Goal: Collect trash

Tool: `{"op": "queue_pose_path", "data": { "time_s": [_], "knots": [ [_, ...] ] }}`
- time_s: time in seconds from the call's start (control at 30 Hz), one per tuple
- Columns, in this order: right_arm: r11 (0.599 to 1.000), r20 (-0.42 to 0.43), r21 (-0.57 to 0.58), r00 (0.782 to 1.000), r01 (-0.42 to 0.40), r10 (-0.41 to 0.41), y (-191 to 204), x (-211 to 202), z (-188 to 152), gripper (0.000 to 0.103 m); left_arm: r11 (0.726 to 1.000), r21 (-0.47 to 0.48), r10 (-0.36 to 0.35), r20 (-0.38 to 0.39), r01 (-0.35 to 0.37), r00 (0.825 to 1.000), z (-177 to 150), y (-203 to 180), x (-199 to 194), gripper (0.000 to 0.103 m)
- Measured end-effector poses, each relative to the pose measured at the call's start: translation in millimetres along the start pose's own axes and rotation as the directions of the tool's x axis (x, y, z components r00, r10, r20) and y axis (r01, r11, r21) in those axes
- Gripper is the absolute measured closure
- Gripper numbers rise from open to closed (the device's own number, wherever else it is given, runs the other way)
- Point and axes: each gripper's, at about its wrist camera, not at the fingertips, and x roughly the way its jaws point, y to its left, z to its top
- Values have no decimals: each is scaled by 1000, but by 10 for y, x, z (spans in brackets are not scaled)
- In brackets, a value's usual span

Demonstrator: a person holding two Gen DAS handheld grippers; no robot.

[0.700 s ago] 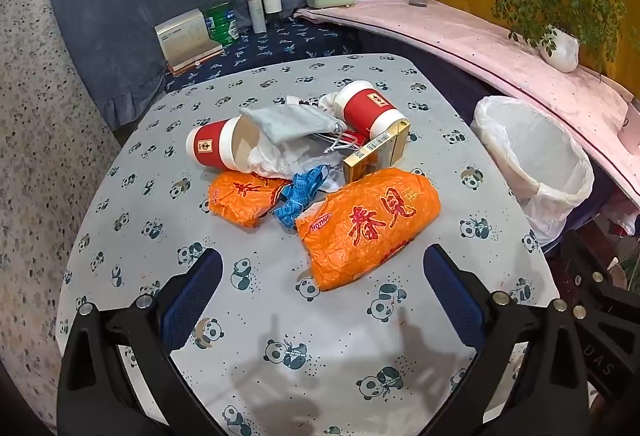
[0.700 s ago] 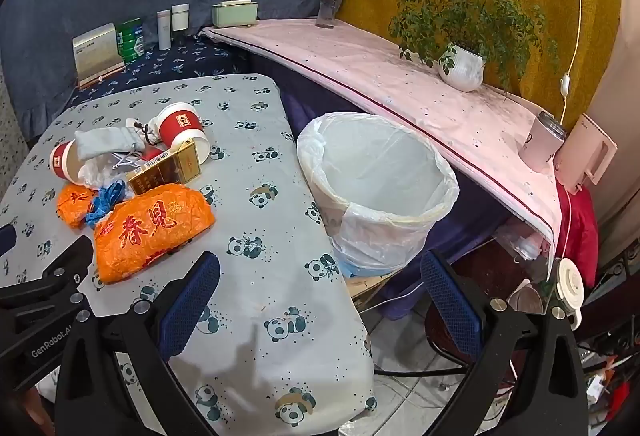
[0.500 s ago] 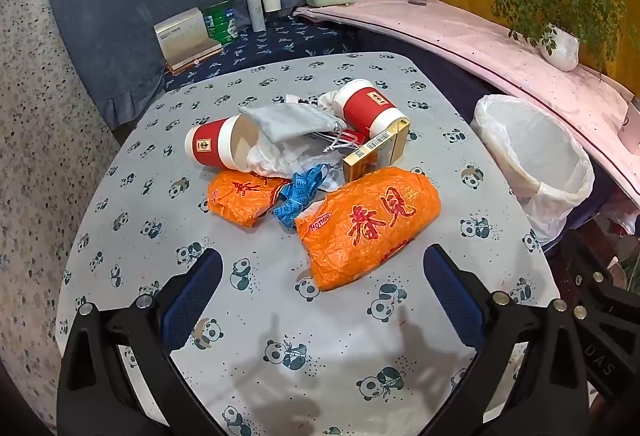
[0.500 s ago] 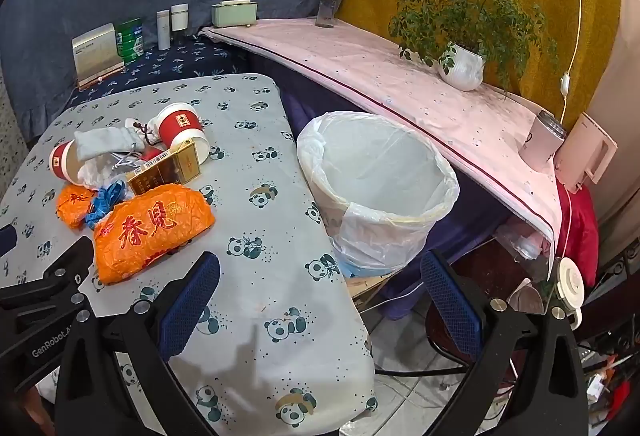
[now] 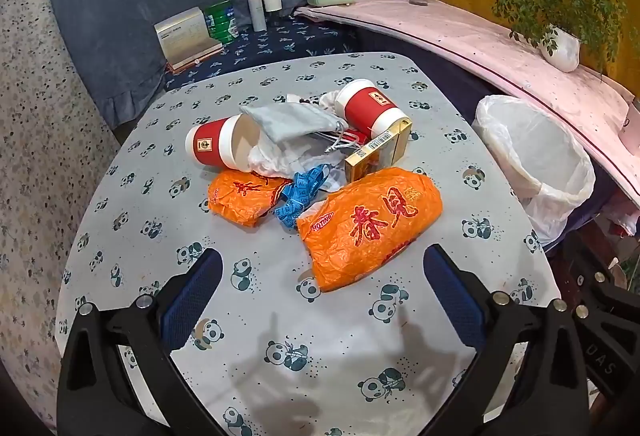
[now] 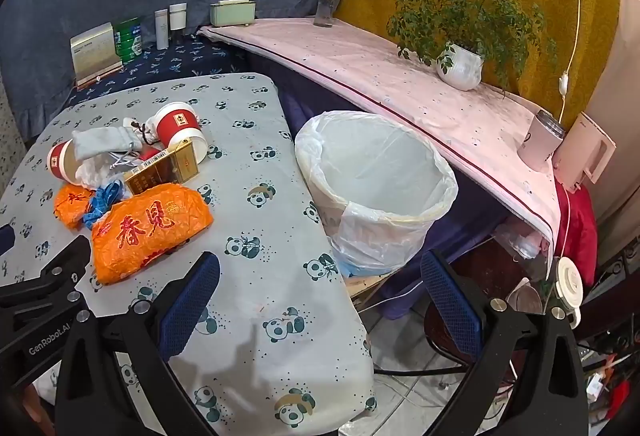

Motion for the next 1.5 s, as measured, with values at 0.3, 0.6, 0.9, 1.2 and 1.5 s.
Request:
{"op": "queue_pose_path", "data": {
  "time_s": [0.3,0.6,0.9,1.2,1.5],
  "knots": [
    [1000,-1,1,1000,0,0,-28,13,-18,7,1000,0,0,0,0,1000,-3,3,2,7],
    [1000,-2,0,1000,1,-1,-37,18,-15,7,1000,1,0,0,0,1000,-1,4,2,7],
    [1000,-2,1,1000,-1,1,-48,15,-18,7,1000,1,-1,0,1,1000,-2,7,5,7],
    [1000,-3,5,1000,1,-1,-8,28,-22,7,1000,2,0,0,0,1000,-9,2,9,7],
    [1000,-4,7,1000,0,0,-20,28,-20,7,1000,3,1,3,-1,1000,-44,-21,23,7]
  ]
}}
